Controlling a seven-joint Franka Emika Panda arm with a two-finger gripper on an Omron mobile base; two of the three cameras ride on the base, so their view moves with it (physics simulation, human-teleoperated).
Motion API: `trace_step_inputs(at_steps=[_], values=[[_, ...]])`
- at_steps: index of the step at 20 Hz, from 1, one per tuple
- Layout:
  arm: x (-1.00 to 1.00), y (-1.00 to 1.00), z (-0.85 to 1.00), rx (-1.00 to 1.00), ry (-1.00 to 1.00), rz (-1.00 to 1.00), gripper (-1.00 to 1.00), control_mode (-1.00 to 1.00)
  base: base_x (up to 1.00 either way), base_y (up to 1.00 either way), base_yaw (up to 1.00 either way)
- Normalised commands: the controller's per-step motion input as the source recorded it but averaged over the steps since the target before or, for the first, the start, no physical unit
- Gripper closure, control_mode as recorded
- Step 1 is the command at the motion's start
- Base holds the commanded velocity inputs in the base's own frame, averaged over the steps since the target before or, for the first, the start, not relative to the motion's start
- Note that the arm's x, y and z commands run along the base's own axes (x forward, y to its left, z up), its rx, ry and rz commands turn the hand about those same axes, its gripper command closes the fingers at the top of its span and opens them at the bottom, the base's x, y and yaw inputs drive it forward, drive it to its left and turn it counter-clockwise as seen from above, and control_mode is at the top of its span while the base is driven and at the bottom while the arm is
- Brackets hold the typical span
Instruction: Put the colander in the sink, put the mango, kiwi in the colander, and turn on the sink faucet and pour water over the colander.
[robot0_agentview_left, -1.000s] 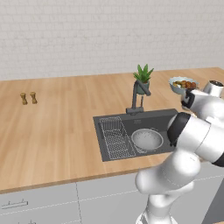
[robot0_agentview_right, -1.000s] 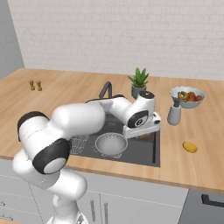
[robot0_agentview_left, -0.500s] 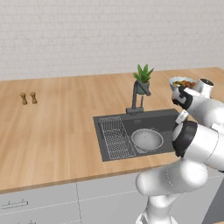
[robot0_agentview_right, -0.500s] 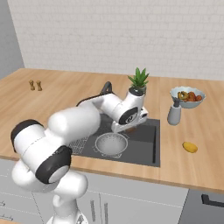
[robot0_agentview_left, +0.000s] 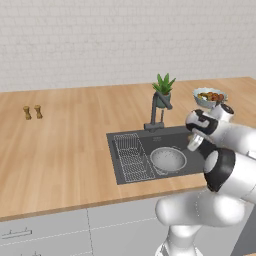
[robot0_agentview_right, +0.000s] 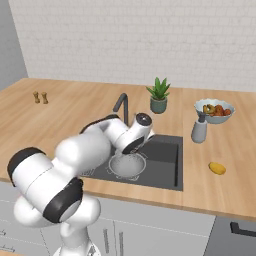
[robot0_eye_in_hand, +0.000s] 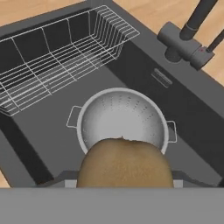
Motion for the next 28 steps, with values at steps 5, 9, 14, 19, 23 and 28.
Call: trace_step_inputs(at_steps=[5,9,14,19,23,28], values=[[0.33,0.01,-0.47,0.12,0.0,0.17,1.0,-1.0,0.0,0.0,0.0],[0.34,0.0,-0.51,0.12,0.0,0.18,1.0,-1.0,0.0,0.0,0.0],[0.43,0.11,-0.45,0.06,0.0,0.18,1.0,-1.0,0.0,0.0,0.0],[0.37,0.01,-0.54,0.03,0.0,0.14,1.0,-1.0,0.0,0.0,0.0],[0.3,0.0,-0.51,0.04,0.0,0.13,1.0,-1.0,0.0,0.0,0.0],[0.45,0.0,-0.39,0.02,0.0,0.12,1.0,-1.0,0.0,0.0,0.0]])
